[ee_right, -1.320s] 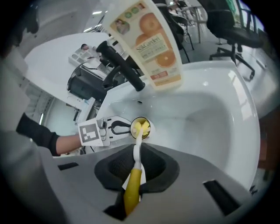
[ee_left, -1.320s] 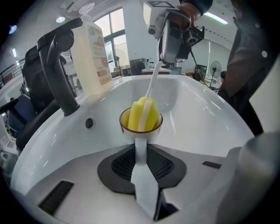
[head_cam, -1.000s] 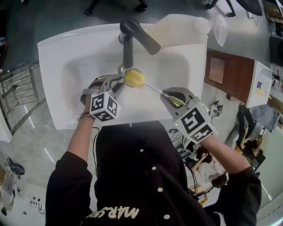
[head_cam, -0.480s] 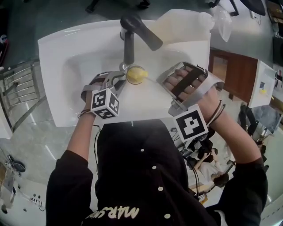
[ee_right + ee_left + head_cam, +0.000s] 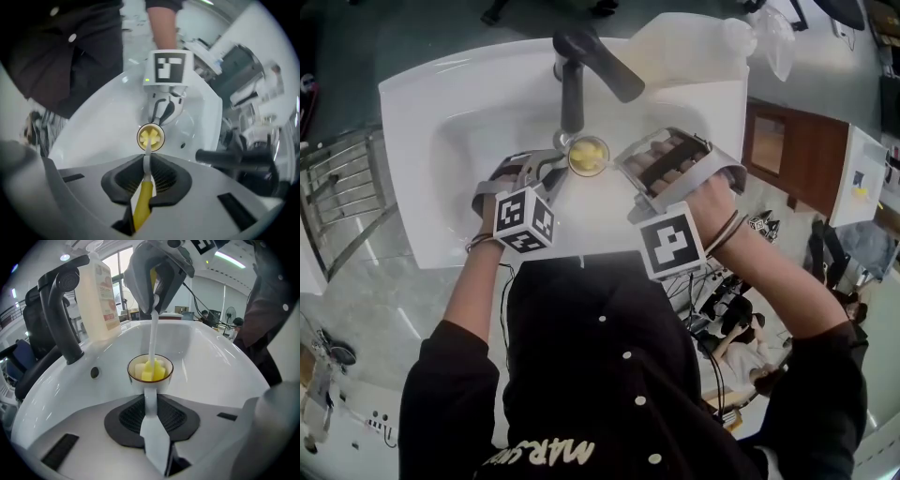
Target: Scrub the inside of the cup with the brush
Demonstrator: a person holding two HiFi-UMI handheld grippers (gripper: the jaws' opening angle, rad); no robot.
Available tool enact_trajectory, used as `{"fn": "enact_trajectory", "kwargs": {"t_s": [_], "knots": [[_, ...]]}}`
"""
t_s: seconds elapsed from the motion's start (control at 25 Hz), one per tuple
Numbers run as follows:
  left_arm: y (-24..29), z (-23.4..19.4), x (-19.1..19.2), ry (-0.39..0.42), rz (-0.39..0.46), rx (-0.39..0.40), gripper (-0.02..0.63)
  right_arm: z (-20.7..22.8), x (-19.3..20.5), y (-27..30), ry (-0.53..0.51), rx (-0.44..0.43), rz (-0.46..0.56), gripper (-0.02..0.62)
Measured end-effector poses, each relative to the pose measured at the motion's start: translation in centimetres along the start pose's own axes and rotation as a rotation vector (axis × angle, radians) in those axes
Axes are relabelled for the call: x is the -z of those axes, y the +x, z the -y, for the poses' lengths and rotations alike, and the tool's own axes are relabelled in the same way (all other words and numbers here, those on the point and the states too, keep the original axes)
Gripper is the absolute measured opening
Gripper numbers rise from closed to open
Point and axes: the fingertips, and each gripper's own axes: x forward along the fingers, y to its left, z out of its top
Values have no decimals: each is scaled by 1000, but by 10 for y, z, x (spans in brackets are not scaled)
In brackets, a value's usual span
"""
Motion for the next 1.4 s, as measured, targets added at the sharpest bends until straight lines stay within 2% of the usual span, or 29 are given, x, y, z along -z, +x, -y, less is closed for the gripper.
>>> {"fn": "enact_trajectory", "kwargs": {"t_s": [0.24,0.6,0.76,0.84,0.92,1.12,1.32,1.4], "knots": [[0,2,-1,4,-1,-15,91,-9,19,3,755,-154,116,49],[0,4,1,-7,-5,-39,89,-34,26,9,1678,-288,363,52],[1,3,2,-2,-6,-39,89,-37,25,9,2020,-337,453,52],[1,3,3,-3,-6,-39,89,-38,25,8,2117,-360,489,52],[1,3,3,-4,-6,-35,89,-39,27,7,2148,-368,506,52],[3,5,5,1,-17,-18,89,-39,25,1,2082,-344,491,51],[2,4,6,6,-29,-18,89,-42,23,-10,2081,-342,509,49],[2,4,6,1,-30,-16,89,-43,23,-17,2047,-327,513,48]]}}
